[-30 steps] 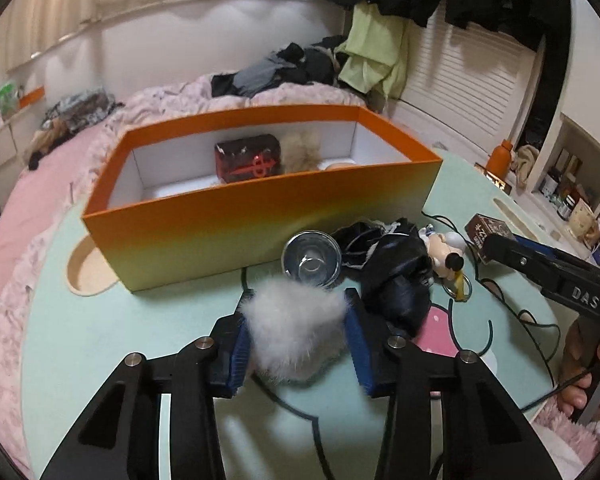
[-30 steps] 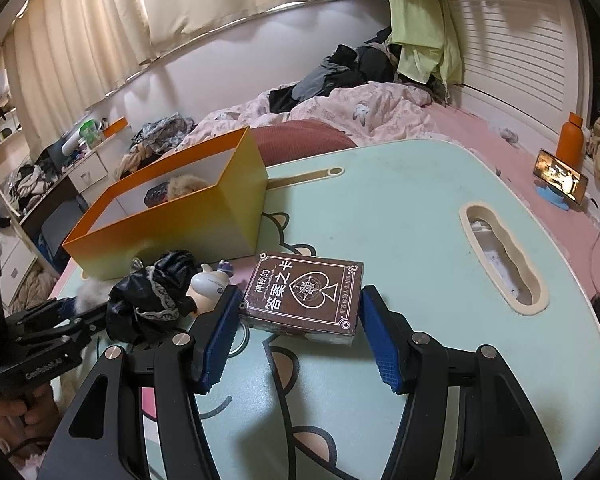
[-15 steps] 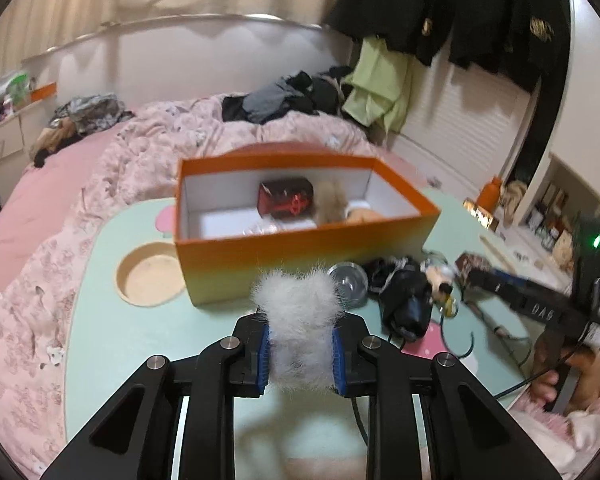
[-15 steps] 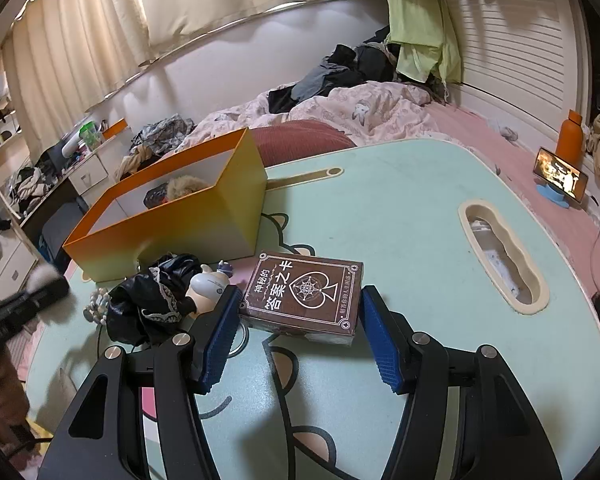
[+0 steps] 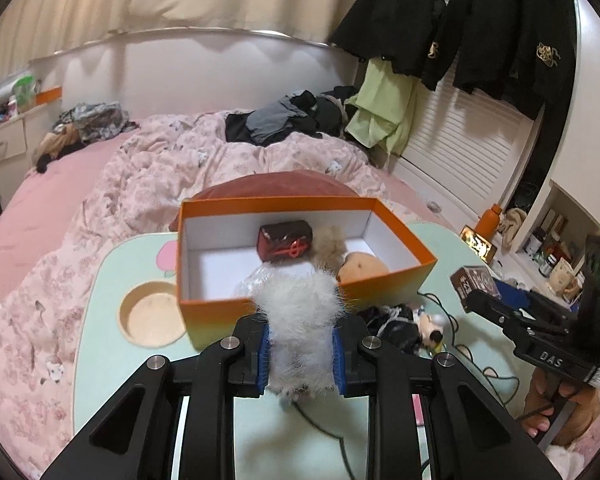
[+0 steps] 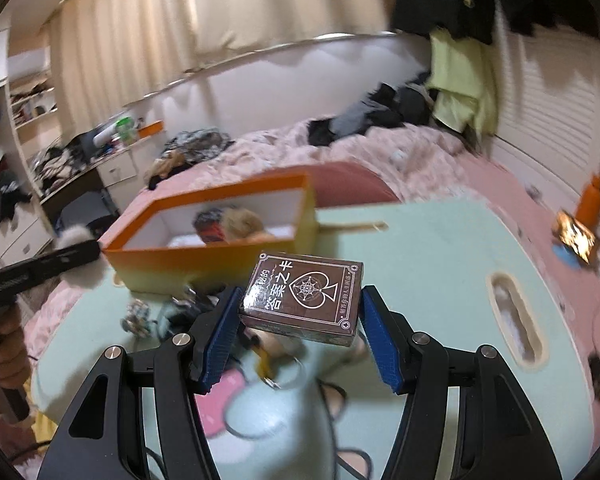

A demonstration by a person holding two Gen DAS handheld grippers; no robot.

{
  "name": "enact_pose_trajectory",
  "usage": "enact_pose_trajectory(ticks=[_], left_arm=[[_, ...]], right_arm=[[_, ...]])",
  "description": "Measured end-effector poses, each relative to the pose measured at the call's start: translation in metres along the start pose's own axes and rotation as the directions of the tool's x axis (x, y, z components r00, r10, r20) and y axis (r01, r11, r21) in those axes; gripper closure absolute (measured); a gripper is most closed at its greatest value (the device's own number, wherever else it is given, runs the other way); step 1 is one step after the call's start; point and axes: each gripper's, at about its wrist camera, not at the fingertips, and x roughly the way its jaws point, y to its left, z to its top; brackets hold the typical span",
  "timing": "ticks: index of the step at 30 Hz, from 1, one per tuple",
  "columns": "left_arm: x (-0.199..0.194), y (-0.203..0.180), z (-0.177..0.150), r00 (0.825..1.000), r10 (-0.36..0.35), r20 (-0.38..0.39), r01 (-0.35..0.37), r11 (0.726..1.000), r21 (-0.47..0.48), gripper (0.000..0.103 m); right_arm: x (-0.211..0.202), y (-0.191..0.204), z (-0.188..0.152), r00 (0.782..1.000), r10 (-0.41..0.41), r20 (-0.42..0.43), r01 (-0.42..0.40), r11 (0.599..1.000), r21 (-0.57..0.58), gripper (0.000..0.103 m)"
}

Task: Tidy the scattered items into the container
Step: 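Drop the pompom and card box into the box with both tools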

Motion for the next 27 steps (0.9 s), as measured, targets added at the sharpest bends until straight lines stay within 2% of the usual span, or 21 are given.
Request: enact_pose_trajectory(ticks=[6, 10, 18, 21, 22, 23, 25, 27], left_arm=[[0.023, -0.006, 0.017, 1.000, 0.025, -0.015, -0.026, 1.000, -0.018, 0.080], [0.039, -0.004, 0.030, 0.999, 0.030, -0.024, -0.031, 0.998, -0.048, 0.080], [0.079, 0.004, 0.046, 0.991, 0.088, -0.097, -0.094, 0.994, -0.060, 0.078], [0.089, 0.006, 0.047, 0.987, 0.099, -0.123, -0.107, 0.992, -0.061, 0.066], [0.090, 0.007, 0.046, 0.986, 0.111, -0.124, -0.119, 0.991, -0.060, 0.057], [0.089, 0.008, 0.045, 0.985, 0.119, -0.122, -0.127, 0.990, -0.060, 0.053], [0.085, 0.010, 0.043, 0.987, 0.120, -0.109, -0.128, 0.989, -0.071, 0.034], [0.078, 0.015, 0.041, 0.990, 0.104, -0.092, -0.113, 0.988, -0.100, 0.028]], right_arm=[[0.022, 0.026, 0.039, 0.998, 0.055, 0.009, -0.054, 0.997, -0.061, 0.042], [0.049, 0.040, 0.060, 0.997, 0.076, -0.023, -0.078, 0.994, -0.081, 0.042], [0.102, 0.043, 0.075, 0.992, 0.038, -0.118, -0.050, 0.994, -0.096, 0.042], [0.115, 0.037, 0.076, 0.988, 0.033, -0.149, -0.045, 0.996, -0.078, 0.042], [0.118, 0.035, 0.076, 0.986, 0.031, -0.161, -0.042, 0.997, -0.066, 0.041], [0.119, 0.033, 0.075, 0.985, 0.033, -0.169, -0.043, 0.998, -0.055, 0.041], [0.116, 0.031, 0.073, 0.986, 0.031, -0.164, -0.039, 0.998, -0.049, 0.041], [0.108, 0.027, 0.071, 0.990, 0.020, -0.140, -0.027, 0.999, -0.047, 0.037]])
